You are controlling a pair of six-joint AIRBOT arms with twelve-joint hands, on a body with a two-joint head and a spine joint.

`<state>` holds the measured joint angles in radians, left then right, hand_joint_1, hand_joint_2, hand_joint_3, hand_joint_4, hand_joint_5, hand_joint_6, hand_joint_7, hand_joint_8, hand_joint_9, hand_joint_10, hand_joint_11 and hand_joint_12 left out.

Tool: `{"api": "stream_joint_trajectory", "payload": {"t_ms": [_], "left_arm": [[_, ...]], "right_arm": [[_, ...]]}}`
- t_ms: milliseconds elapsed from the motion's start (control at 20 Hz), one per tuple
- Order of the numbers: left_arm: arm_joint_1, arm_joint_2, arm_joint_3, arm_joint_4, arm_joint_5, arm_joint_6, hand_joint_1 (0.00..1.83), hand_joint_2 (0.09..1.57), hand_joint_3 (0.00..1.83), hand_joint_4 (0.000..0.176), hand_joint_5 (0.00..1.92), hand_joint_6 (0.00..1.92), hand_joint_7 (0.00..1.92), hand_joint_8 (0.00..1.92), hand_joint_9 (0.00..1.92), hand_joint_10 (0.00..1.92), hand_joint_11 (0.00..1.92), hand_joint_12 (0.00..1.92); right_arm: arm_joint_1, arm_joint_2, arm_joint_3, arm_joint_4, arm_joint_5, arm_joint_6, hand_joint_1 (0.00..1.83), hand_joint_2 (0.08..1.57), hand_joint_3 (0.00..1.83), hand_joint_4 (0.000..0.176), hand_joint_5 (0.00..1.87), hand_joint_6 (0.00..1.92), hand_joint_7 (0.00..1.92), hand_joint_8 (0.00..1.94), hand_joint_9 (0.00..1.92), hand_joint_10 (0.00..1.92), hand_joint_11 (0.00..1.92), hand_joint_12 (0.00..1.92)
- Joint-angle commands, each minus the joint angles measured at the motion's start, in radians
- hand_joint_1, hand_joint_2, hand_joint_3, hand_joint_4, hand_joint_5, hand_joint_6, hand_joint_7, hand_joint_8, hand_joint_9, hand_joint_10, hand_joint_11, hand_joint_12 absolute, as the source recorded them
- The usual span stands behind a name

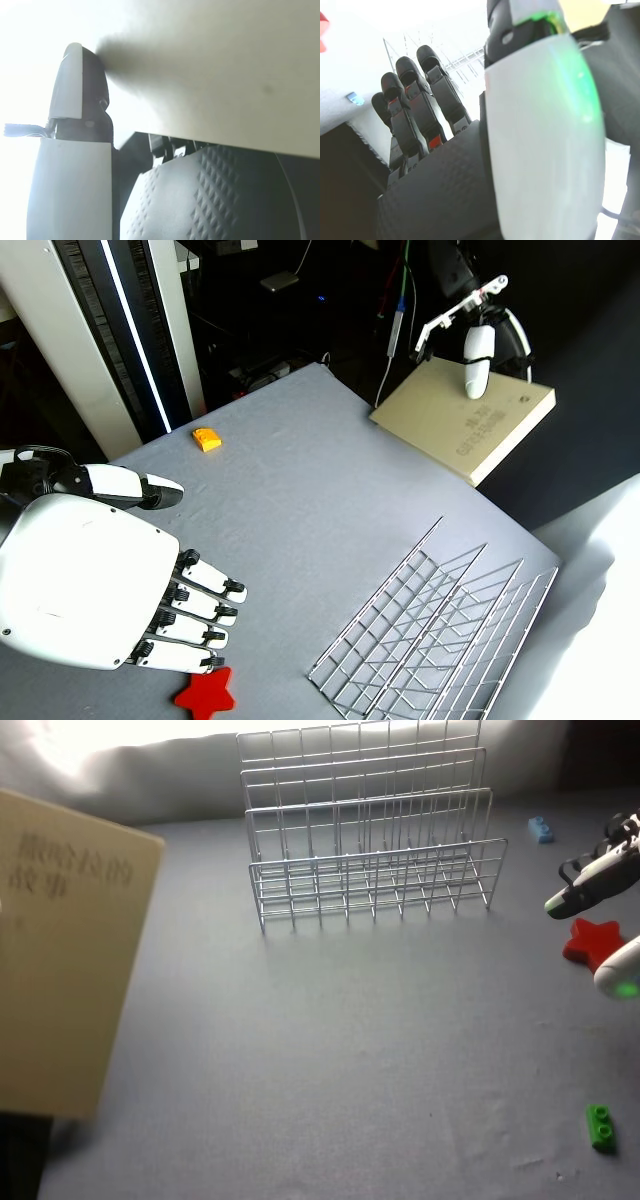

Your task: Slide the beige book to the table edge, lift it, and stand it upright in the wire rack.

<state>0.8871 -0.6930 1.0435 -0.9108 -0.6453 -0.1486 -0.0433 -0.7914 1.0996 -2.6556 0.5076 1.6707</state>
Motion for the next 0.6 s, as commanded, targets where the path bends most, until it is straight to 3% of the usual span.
{"api": "stream_joint_trajectory", "payload": {"t_ms": [0,150,550], "left_arm": [[-0.009,0.018,0.001,0.000,-0.162,-0.019,1.47,1.22,0.00,0.000,0.74,1.30,0.61,1.27,0.70,1.34,0.68,1.67],[-0.003,0.020,0.002,0.001,-0.244,-0.066,1.47,1.24,0.00,0.000,0.71,1.33,0.52,1.37,0.66,1.39,0.67,1.68],[-0.004,0.043,0.003,0.072,-0.385,-0.172,1.47,1.22,0.00,0.000,0.69,1.34,0.62,1.31,0.72,1.31,0.69,1.67]], "right_arm": [[0.010,0.006,0.004,0.023,-0.066,-0.001,0.26,0.98,0.00,0.000,0.36,0.01,0.38,0.00,0.38,0.00,0.02,0.89],[0.012,0.006,0.003,0.024,-0.050,-0.011,0.25,0.98,0.00,0.000,0.34,0.00,0.35,0.00,0.35,0.00,0.00,0.88],[0.014,0.007,0.005,0.034,-0.039,-0.015,0.30,0.98,0.00,0.000,0.34,0.00,0.37,0.01,0.37,0.01,0.03,0.90]]}}
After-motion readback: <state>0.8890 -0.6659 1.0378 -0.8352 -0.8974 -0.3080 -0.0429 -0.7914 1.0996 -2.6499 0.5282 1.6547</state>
